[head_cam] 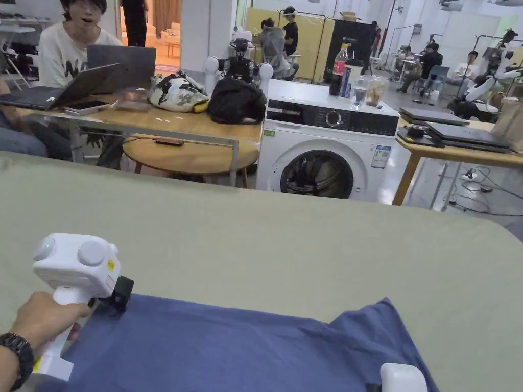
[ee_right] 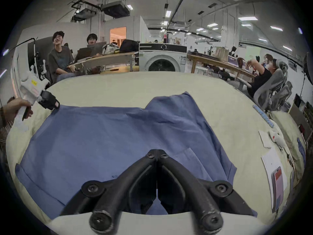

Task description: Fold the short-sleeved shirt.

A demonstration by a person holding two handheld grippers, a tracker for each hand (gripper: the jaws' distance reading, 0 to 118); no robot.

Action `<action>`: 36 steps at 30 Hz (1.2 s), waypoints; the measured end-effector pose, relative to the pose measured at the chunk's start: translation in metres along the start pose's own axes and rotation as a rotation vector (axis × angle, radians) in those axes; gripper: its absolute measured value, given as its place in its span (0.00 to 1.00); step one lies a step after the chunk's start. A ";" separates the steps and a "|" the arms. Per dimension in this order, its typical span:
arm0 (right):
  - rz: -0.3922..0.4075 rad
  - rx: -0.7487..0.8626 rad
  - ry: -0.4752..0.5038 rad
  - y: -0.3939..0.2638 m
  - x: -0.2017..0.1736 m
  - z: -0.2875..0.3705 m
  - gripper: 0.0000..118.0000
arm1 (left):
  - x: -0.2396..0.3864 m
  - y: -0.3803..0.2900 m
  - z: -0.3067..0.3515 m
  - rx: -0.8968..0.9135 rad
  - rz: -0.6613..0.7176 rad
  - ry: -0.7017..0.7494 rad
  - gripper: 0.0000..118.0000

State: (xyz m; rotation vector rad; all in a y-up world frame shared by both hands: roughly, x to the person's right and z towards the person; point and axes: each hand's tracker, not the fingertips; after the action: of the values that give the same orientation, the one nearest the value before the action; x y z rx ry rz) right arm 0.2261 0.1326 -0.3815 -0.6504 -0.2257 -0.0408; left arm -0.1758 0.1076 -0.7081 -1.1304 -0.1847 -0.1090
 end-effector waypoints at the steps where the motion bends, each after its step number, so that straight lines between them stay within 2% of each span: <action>1: 0.001 -0.009 -0.004 -0.001 0.002 0.000 0.00 | 0.009 -0.012 0.005 0.028 -0.004 0.012 0.51; 2: -0.001 -0.016 -0.004 -0.001 0.005 0.000 0.00 | 0.015 -0.016 0.011 0.108 -0.016 0.041 0.50; 4: -0.011 -0.029 -0.004 0.002 0.016 -0.003 0.00 | 0.029 -0.022 0.014 0.142 -0.035 0.044 0.47; 5: -0.022 -0.035 -0.008 0.007 0.022 -0.003 0.00 | 0.035 -0.027 0.021 0.159 -0.075 0.022 0.34; 6: -0.033 -0.038 -0.016 0.014 0.029 -0.004 0.00 | 0.043 -0.032 0.022 0.159 -0.109 0.054 0.14; 7: -0.043 -0.040 -0.019 0.023 0.037 -0.005 0.00 | 0.046 -0.035 0.025 0.159 -0.115 0.073 0.00; 11: -0.031 -0.051 -0.068 0.070 0.078 -0.021 0.00 | 0.032 -0.045 0.050 0.213 -0.014 -0.022 0.00; 12: -0.044 -0.061 -0.069 0.082 0.091 -0.031 0.07 | 0.027 -0.047 0.056 0.229 -0.017 -0.020 0.00; 13: -0.052 -0.090 -0.071 0.091 0.102 -0.042 0.18 | 0.022 -0.048 0.062 0.238 -0.021 -0.023 0.00; 14: -0.073 -0.127 -0.065 0.101 0.114 -0.054 0.36 | 0.022 -0.051 0.069 0.249 -0.027 -0.022 0.00; 15: -0.064 -0.151 -0.078 0.108 0.121 -0.067 0.44 | 0.022 -0.053 0.076 0.256 -0.029 -0.021 0.00; 20: -0.090 -0.316 0.045 0.111 0.137 -0.124 0.47 | 0.015 -0.059 0.099 0.303 -0.014 -0.042 0.00; 22: -0.088 -0.394 0.063 0.104 0.139 -0.142 0.47 | 0.012 -0.060 0.103 0.310 -0.021 -0.034 0.00; 24: -0.068 -0.427 0.023 0.093 0.139 -0.155 0.47 | 0.010 -0.063 0.107 0.312 -0.025 -0.034 0.00; 26: -0.073 -0.456 0.027 0.085 0.142 -0.164 0.47 | 0.007 -0.065 0.107 0.308 -0.026 -0.030 0.00; 28: -0.093 -0.412 0.013 0.084 0.137 -0.156 0.45 | 0.005 -0.068 0.108 0.306 -0.026 -0.023 0.00; 29: -0.080 -0.406 0.002 0.082 0.133 -0.155 0.40 | 0.005 -0.070 0.108 0.305 -0.026 -0.022 0.00; 31: -0.002 -0.385 -0.003 0.080 0.122 -0.155 0.38 | 0.005 -0.072 0.108 0.300 -0.025 -0.019 0.00; 32: 0.012 -0.385 0.000 0.081 0.113 -0.150 0.34 | 0.005 -0.073 0.108 0.297 -0.025 -0.018 0.00; 33: 0.021 -0.381 -0.010 0.081 0.109 -0.150 0.25 | 0.007 -0.075 0.107 0.297 -0.022 -0.016 0.00; 35: 0.032 -0.377 -0.020 0.080 0.105 -0.147 0.00 | 0.007 -0.077 0.109 0.296 -0.014 -0.020 0.00; 36: 0.046 -0.365 -0.019 0.082 0.109 -0.150 0.00 | 0.008 -0.079 0.112 0.296 -0.011 -0.022 0.00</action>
State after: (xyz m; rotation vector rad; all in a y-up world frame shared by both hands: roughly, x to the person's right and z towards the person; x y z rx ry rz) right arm 0.3703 0.1110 -0.5220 -1.0198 -0.2237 -0.0321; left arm -0.1921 0.1753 -0.5899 -0.8359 -0.2192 -0.0756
